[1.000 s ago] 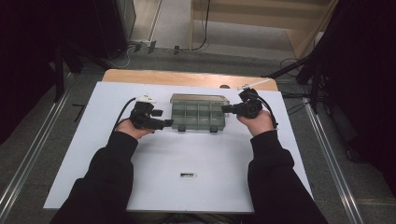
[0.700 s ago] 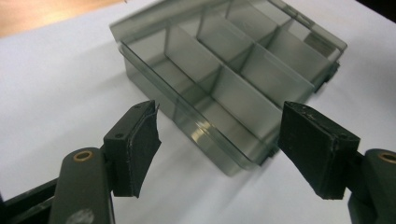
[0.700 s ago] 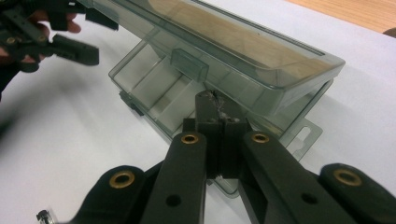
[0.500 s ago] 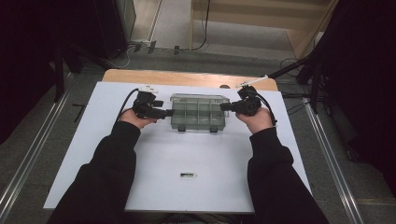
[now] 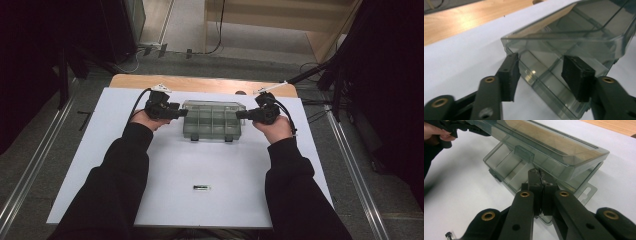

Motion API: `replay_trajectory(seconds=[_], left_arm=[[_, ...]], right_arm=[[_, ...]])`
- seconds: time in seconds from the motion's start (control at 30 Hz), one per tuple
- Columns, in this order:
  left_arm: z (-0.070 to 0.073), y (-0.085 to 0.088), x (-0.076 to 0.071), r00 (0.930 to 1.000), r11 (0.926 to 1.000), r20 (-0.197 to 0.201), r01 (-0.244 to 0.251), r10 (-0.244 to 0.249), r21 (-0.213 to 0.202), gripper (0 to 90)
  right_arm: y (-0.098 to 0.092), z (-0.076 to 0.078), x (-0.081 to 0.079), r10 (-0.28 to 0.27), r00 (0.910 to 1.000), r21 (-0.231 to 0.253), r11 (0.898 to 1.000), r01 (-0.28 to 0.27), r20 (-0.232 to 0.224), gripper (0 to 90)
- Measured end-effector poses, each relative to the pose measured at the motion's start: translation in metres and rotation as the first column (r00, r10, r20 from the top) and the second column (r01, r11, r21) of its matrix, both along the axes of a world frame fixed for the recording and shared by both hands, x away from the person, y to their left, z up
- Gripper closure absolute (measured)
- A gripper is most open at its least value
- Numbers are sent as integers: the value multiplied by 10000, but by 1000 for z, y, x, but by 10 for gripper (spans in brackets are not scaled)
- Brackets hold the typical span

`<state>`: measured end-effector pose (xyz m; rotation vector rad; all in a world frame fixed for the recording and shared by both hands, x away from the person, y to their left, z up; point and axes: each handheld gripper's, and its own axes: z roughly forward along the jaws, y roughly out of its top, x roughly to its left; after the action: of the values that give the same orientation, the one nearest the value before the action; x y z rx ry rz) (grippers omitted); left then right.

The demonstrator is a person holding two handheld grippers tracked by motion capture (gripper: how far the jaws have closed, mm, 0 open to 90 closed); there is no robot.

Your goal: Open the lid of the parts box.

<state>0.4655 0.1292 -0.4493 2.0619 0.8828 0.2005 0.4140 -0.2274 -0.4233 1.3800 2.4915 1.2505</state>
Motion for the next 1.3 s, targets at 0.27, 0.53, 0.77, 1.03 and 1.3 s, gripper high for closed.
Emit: replay_trajectory(seconds=[0.27, 0.53, 0.77, 1.03, 1.3], left_arm=[[0, 2, 2, 9999, 9999, 9, -143, 143, -38, 557], [4, -1, -2, 9992, 9999, 392, -3, -3, 152, 618], [8, -4, -3, 9992, 10000, 395, 17, -19, 47, 619], [10, -6, -2, 9990, 10000, 454, -51, 53, -44, 662], [12, -6, -1, 9989, 9998, 443, -163, 168, -127, 673]], right_arm=[[-1, -4, -1, -24, 10000, -84, 10000, 24, 17, 811], [-1, -8, -6, 214, 9998, -68, 9997, -214, -15, 634], [-9, -12, -7, -91, 9998, 241, 9997, 87, 178, 469], [-20, -15, -6, -489, 9948, 109, 9988, 481, 889, 375], [-26, -17, 0, -558, 9874, 250, 9983, 526, 1480, 448]])
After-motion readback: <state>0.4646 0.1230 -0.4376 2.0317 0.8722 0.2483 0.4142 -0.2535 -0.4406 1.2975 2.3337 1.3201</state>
